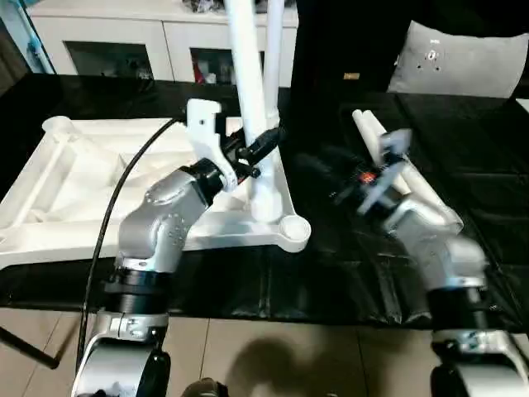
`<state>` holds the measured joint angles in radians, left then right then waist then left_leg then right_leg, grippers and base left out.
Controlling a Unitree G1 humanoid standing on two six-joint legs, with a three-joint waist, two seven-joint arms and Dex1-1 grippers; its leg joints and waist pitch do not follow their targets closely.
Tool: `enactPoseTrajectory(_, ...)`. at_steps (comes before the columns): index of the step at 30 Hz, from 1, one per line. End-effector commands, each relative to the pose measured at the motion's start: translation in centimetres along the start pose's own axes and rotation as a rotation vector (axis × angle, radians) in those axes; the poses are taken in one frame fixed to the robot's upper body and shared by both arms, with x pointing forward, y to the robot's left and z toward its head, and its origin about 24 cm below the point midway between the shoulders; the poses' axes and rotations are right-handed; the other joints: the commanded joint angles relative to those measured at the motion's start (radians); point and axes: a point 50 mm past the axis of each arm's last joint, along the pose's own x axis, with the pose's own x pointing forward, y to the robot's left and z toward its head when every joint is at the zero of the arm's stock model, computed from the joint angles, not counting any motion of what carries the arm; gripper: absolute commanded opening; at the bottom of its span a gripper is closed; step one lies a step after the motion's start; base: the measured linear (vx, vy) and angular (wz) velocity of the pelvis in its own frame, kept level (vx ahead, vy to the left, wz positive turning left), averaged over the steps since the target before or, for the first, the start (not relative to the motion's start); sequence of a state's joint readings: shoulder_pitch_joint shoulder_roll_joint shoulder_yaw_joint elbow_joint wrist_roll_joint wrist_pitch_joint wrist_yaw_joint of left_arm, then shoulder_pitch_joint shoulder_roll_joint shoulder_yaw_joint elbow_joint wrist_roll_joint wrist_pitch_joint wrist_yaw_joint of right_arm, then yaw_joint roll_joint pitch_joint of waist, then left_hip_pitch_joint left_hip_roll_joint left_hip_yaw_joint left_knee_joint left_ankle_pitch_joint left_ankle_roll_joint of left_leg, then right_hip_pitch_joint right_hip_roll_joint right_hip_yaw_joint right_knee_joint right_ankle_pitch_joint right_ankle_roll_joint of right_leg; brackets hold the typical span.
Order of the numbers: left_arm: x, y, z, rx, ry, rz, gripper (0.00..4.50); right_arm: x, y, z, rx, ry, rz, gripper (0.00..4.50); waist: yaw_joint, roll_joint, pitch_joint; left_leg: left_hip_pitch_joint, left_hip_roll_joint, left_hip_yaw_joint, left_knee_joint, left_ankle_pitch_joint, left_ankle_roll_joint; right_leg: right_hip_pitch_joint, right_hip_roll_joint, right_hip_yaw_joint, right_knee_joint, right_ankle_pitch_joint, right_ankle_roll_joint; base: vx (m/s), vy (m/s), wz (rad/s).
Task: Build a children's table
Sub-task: Pick table leg
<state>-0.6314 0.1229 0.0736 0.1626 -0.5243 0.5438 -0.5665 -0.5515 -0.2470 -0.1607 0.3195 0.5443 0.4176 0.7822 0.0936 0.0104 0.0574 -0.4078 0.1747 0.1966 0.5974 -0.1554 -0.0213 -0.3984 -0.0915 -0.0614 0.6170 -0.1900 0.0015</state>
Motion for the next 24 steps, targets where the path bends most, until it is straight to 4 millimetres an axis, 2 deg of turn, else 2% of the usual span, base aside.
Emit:
enactPoseTrajectory(1,0.1,-0.7,1.4,-0.025,-0.016,-0.111,1.93,-0.4,-0.1,0.7,0.032,-0.003,0.033,4.48,0.003,-0.003,-0.076,0.035,0.047,-0.022,-0.067,-0.197,0.010,0.045,-0.054,0.038,-0.068,-0.124,-0.230,0.000,0.000,0.00)
enactPoseTrajectory(3,-0.2,-1.5,2.0,-0.049,0.009,-0.261,1.93,-1.1,0.0,0.8,0.042,0.043,0.102,4.48,0.005,-0.002,-0.077,0.035,0.048,-0.023,-0.067,-0.191,0.013,0.044,-0.054,0.037,-0.067,-0.119,-0.233,0.000,0.000,0.00)
enactPoseTrajectory(4,-0.2,-1.6,2.1,-0.046,0.014,-0.286,1.93,-1.2,0.1,0.8,0.045,0.054,0.117,4.48,0.004,-0.005,-0.076,0.035,0.047,-0.021,-0.065,-0.190,0.016,0.045,-0.053,0.037,-0.067,-0.117,-0.237,0.000,0.000,0.00)
enactPoseTrajectory(5,-0.2,-1.7,2.1,-0.045,0.016,-0.295,1.93,-1.2,0.1,0.8,0.048,0.058,0.122,4.48,0.005,-0.003,-0.076,0.034,0.047,-0.021,-0.066,-0.187,0.020,0.046,-0.054,0.037,-0.066,-0.123,-0.240,0.000,0.000,0.00)
enactPoseTrajectory(6,-0.3,-2.0,2.4,-0.045,0.025,-0.347,1.93,-1.4,0.3,0.7,0.044,0.090,0.165,4.48,0.004,-0.008,-0.075,0.034,0.049,-0.022,-0.067,-0.189,0.019,0.046,-0.055,0.037,-0.067,-0.126,-0.238,0.000,0.000,0.00)
enactPoseTrajectory(7,-0.3,-2.1,2.5,-0.045,0.028,-0.362,1.92,-1.4,0.4,0.7,0.042,0.099,0.177,4.50,0.007,-0.005,-0.075,0.034,0.048,-0.022,-0.065,-0.186,0.020,0.046,-0.056,0.037,-0.066,-0.132,-0.240,0.000,0.000,0.00)
enactPoseTrajectory(13,-0.2,-3.7,3.6,-0.043,0.062,-0.582,1.89,-1.8,1.8,1.1,0.042,0.197,0.377,4.50,0.016,-0.005,-0.075,0.036,0.052,-0.020,-0.064,-0.184,0.019,0.046,-0.057,0.037,-0.065,-0.143,-0.245,0.000,0.000,0.00)
enactPoseTrajectory(16,0.0,-4.1,3.7,-0.028,0.083,-0.625,1.89,-1.8,2.5,1.4,0.045,0.218,0.455,4.50,0.022,-0.006,-0.075,0.035,0.053,-0.020,-0.064,-0.180,0.024,0.046,-0.056,0.037,-0.064,-0.146,-0.241,0.000,0.000,0.00)
enactPoseTrajectory(19,0.4,-4.5,3.4,-0.005,0.111,-0.652,1.89,-1.7,3.5,1.6,0.043,0.252,0.563,4.50,0.026,-0.007,-0.074,0.036,0.054,-0.020,-0.064,-0.189,0.015,0.045,-0.057,0.038,-0.066,-0.166,-0.237,0.000,0.000,0.00)
enactPoseTrajectory(24,0.9,-5.6,3.0,0.028,0.145,-0.727,1.89,-0.8,4.3,1.1,0.016,0.331,0.639,4.50,0.027,-0.010,-0.074,0.036,0.055,-0.022,-0.064,-0.193,0.008,0.044,-0.060,0.038,-0.066,-0.182,-0.234,0.000,0.000,0.00)
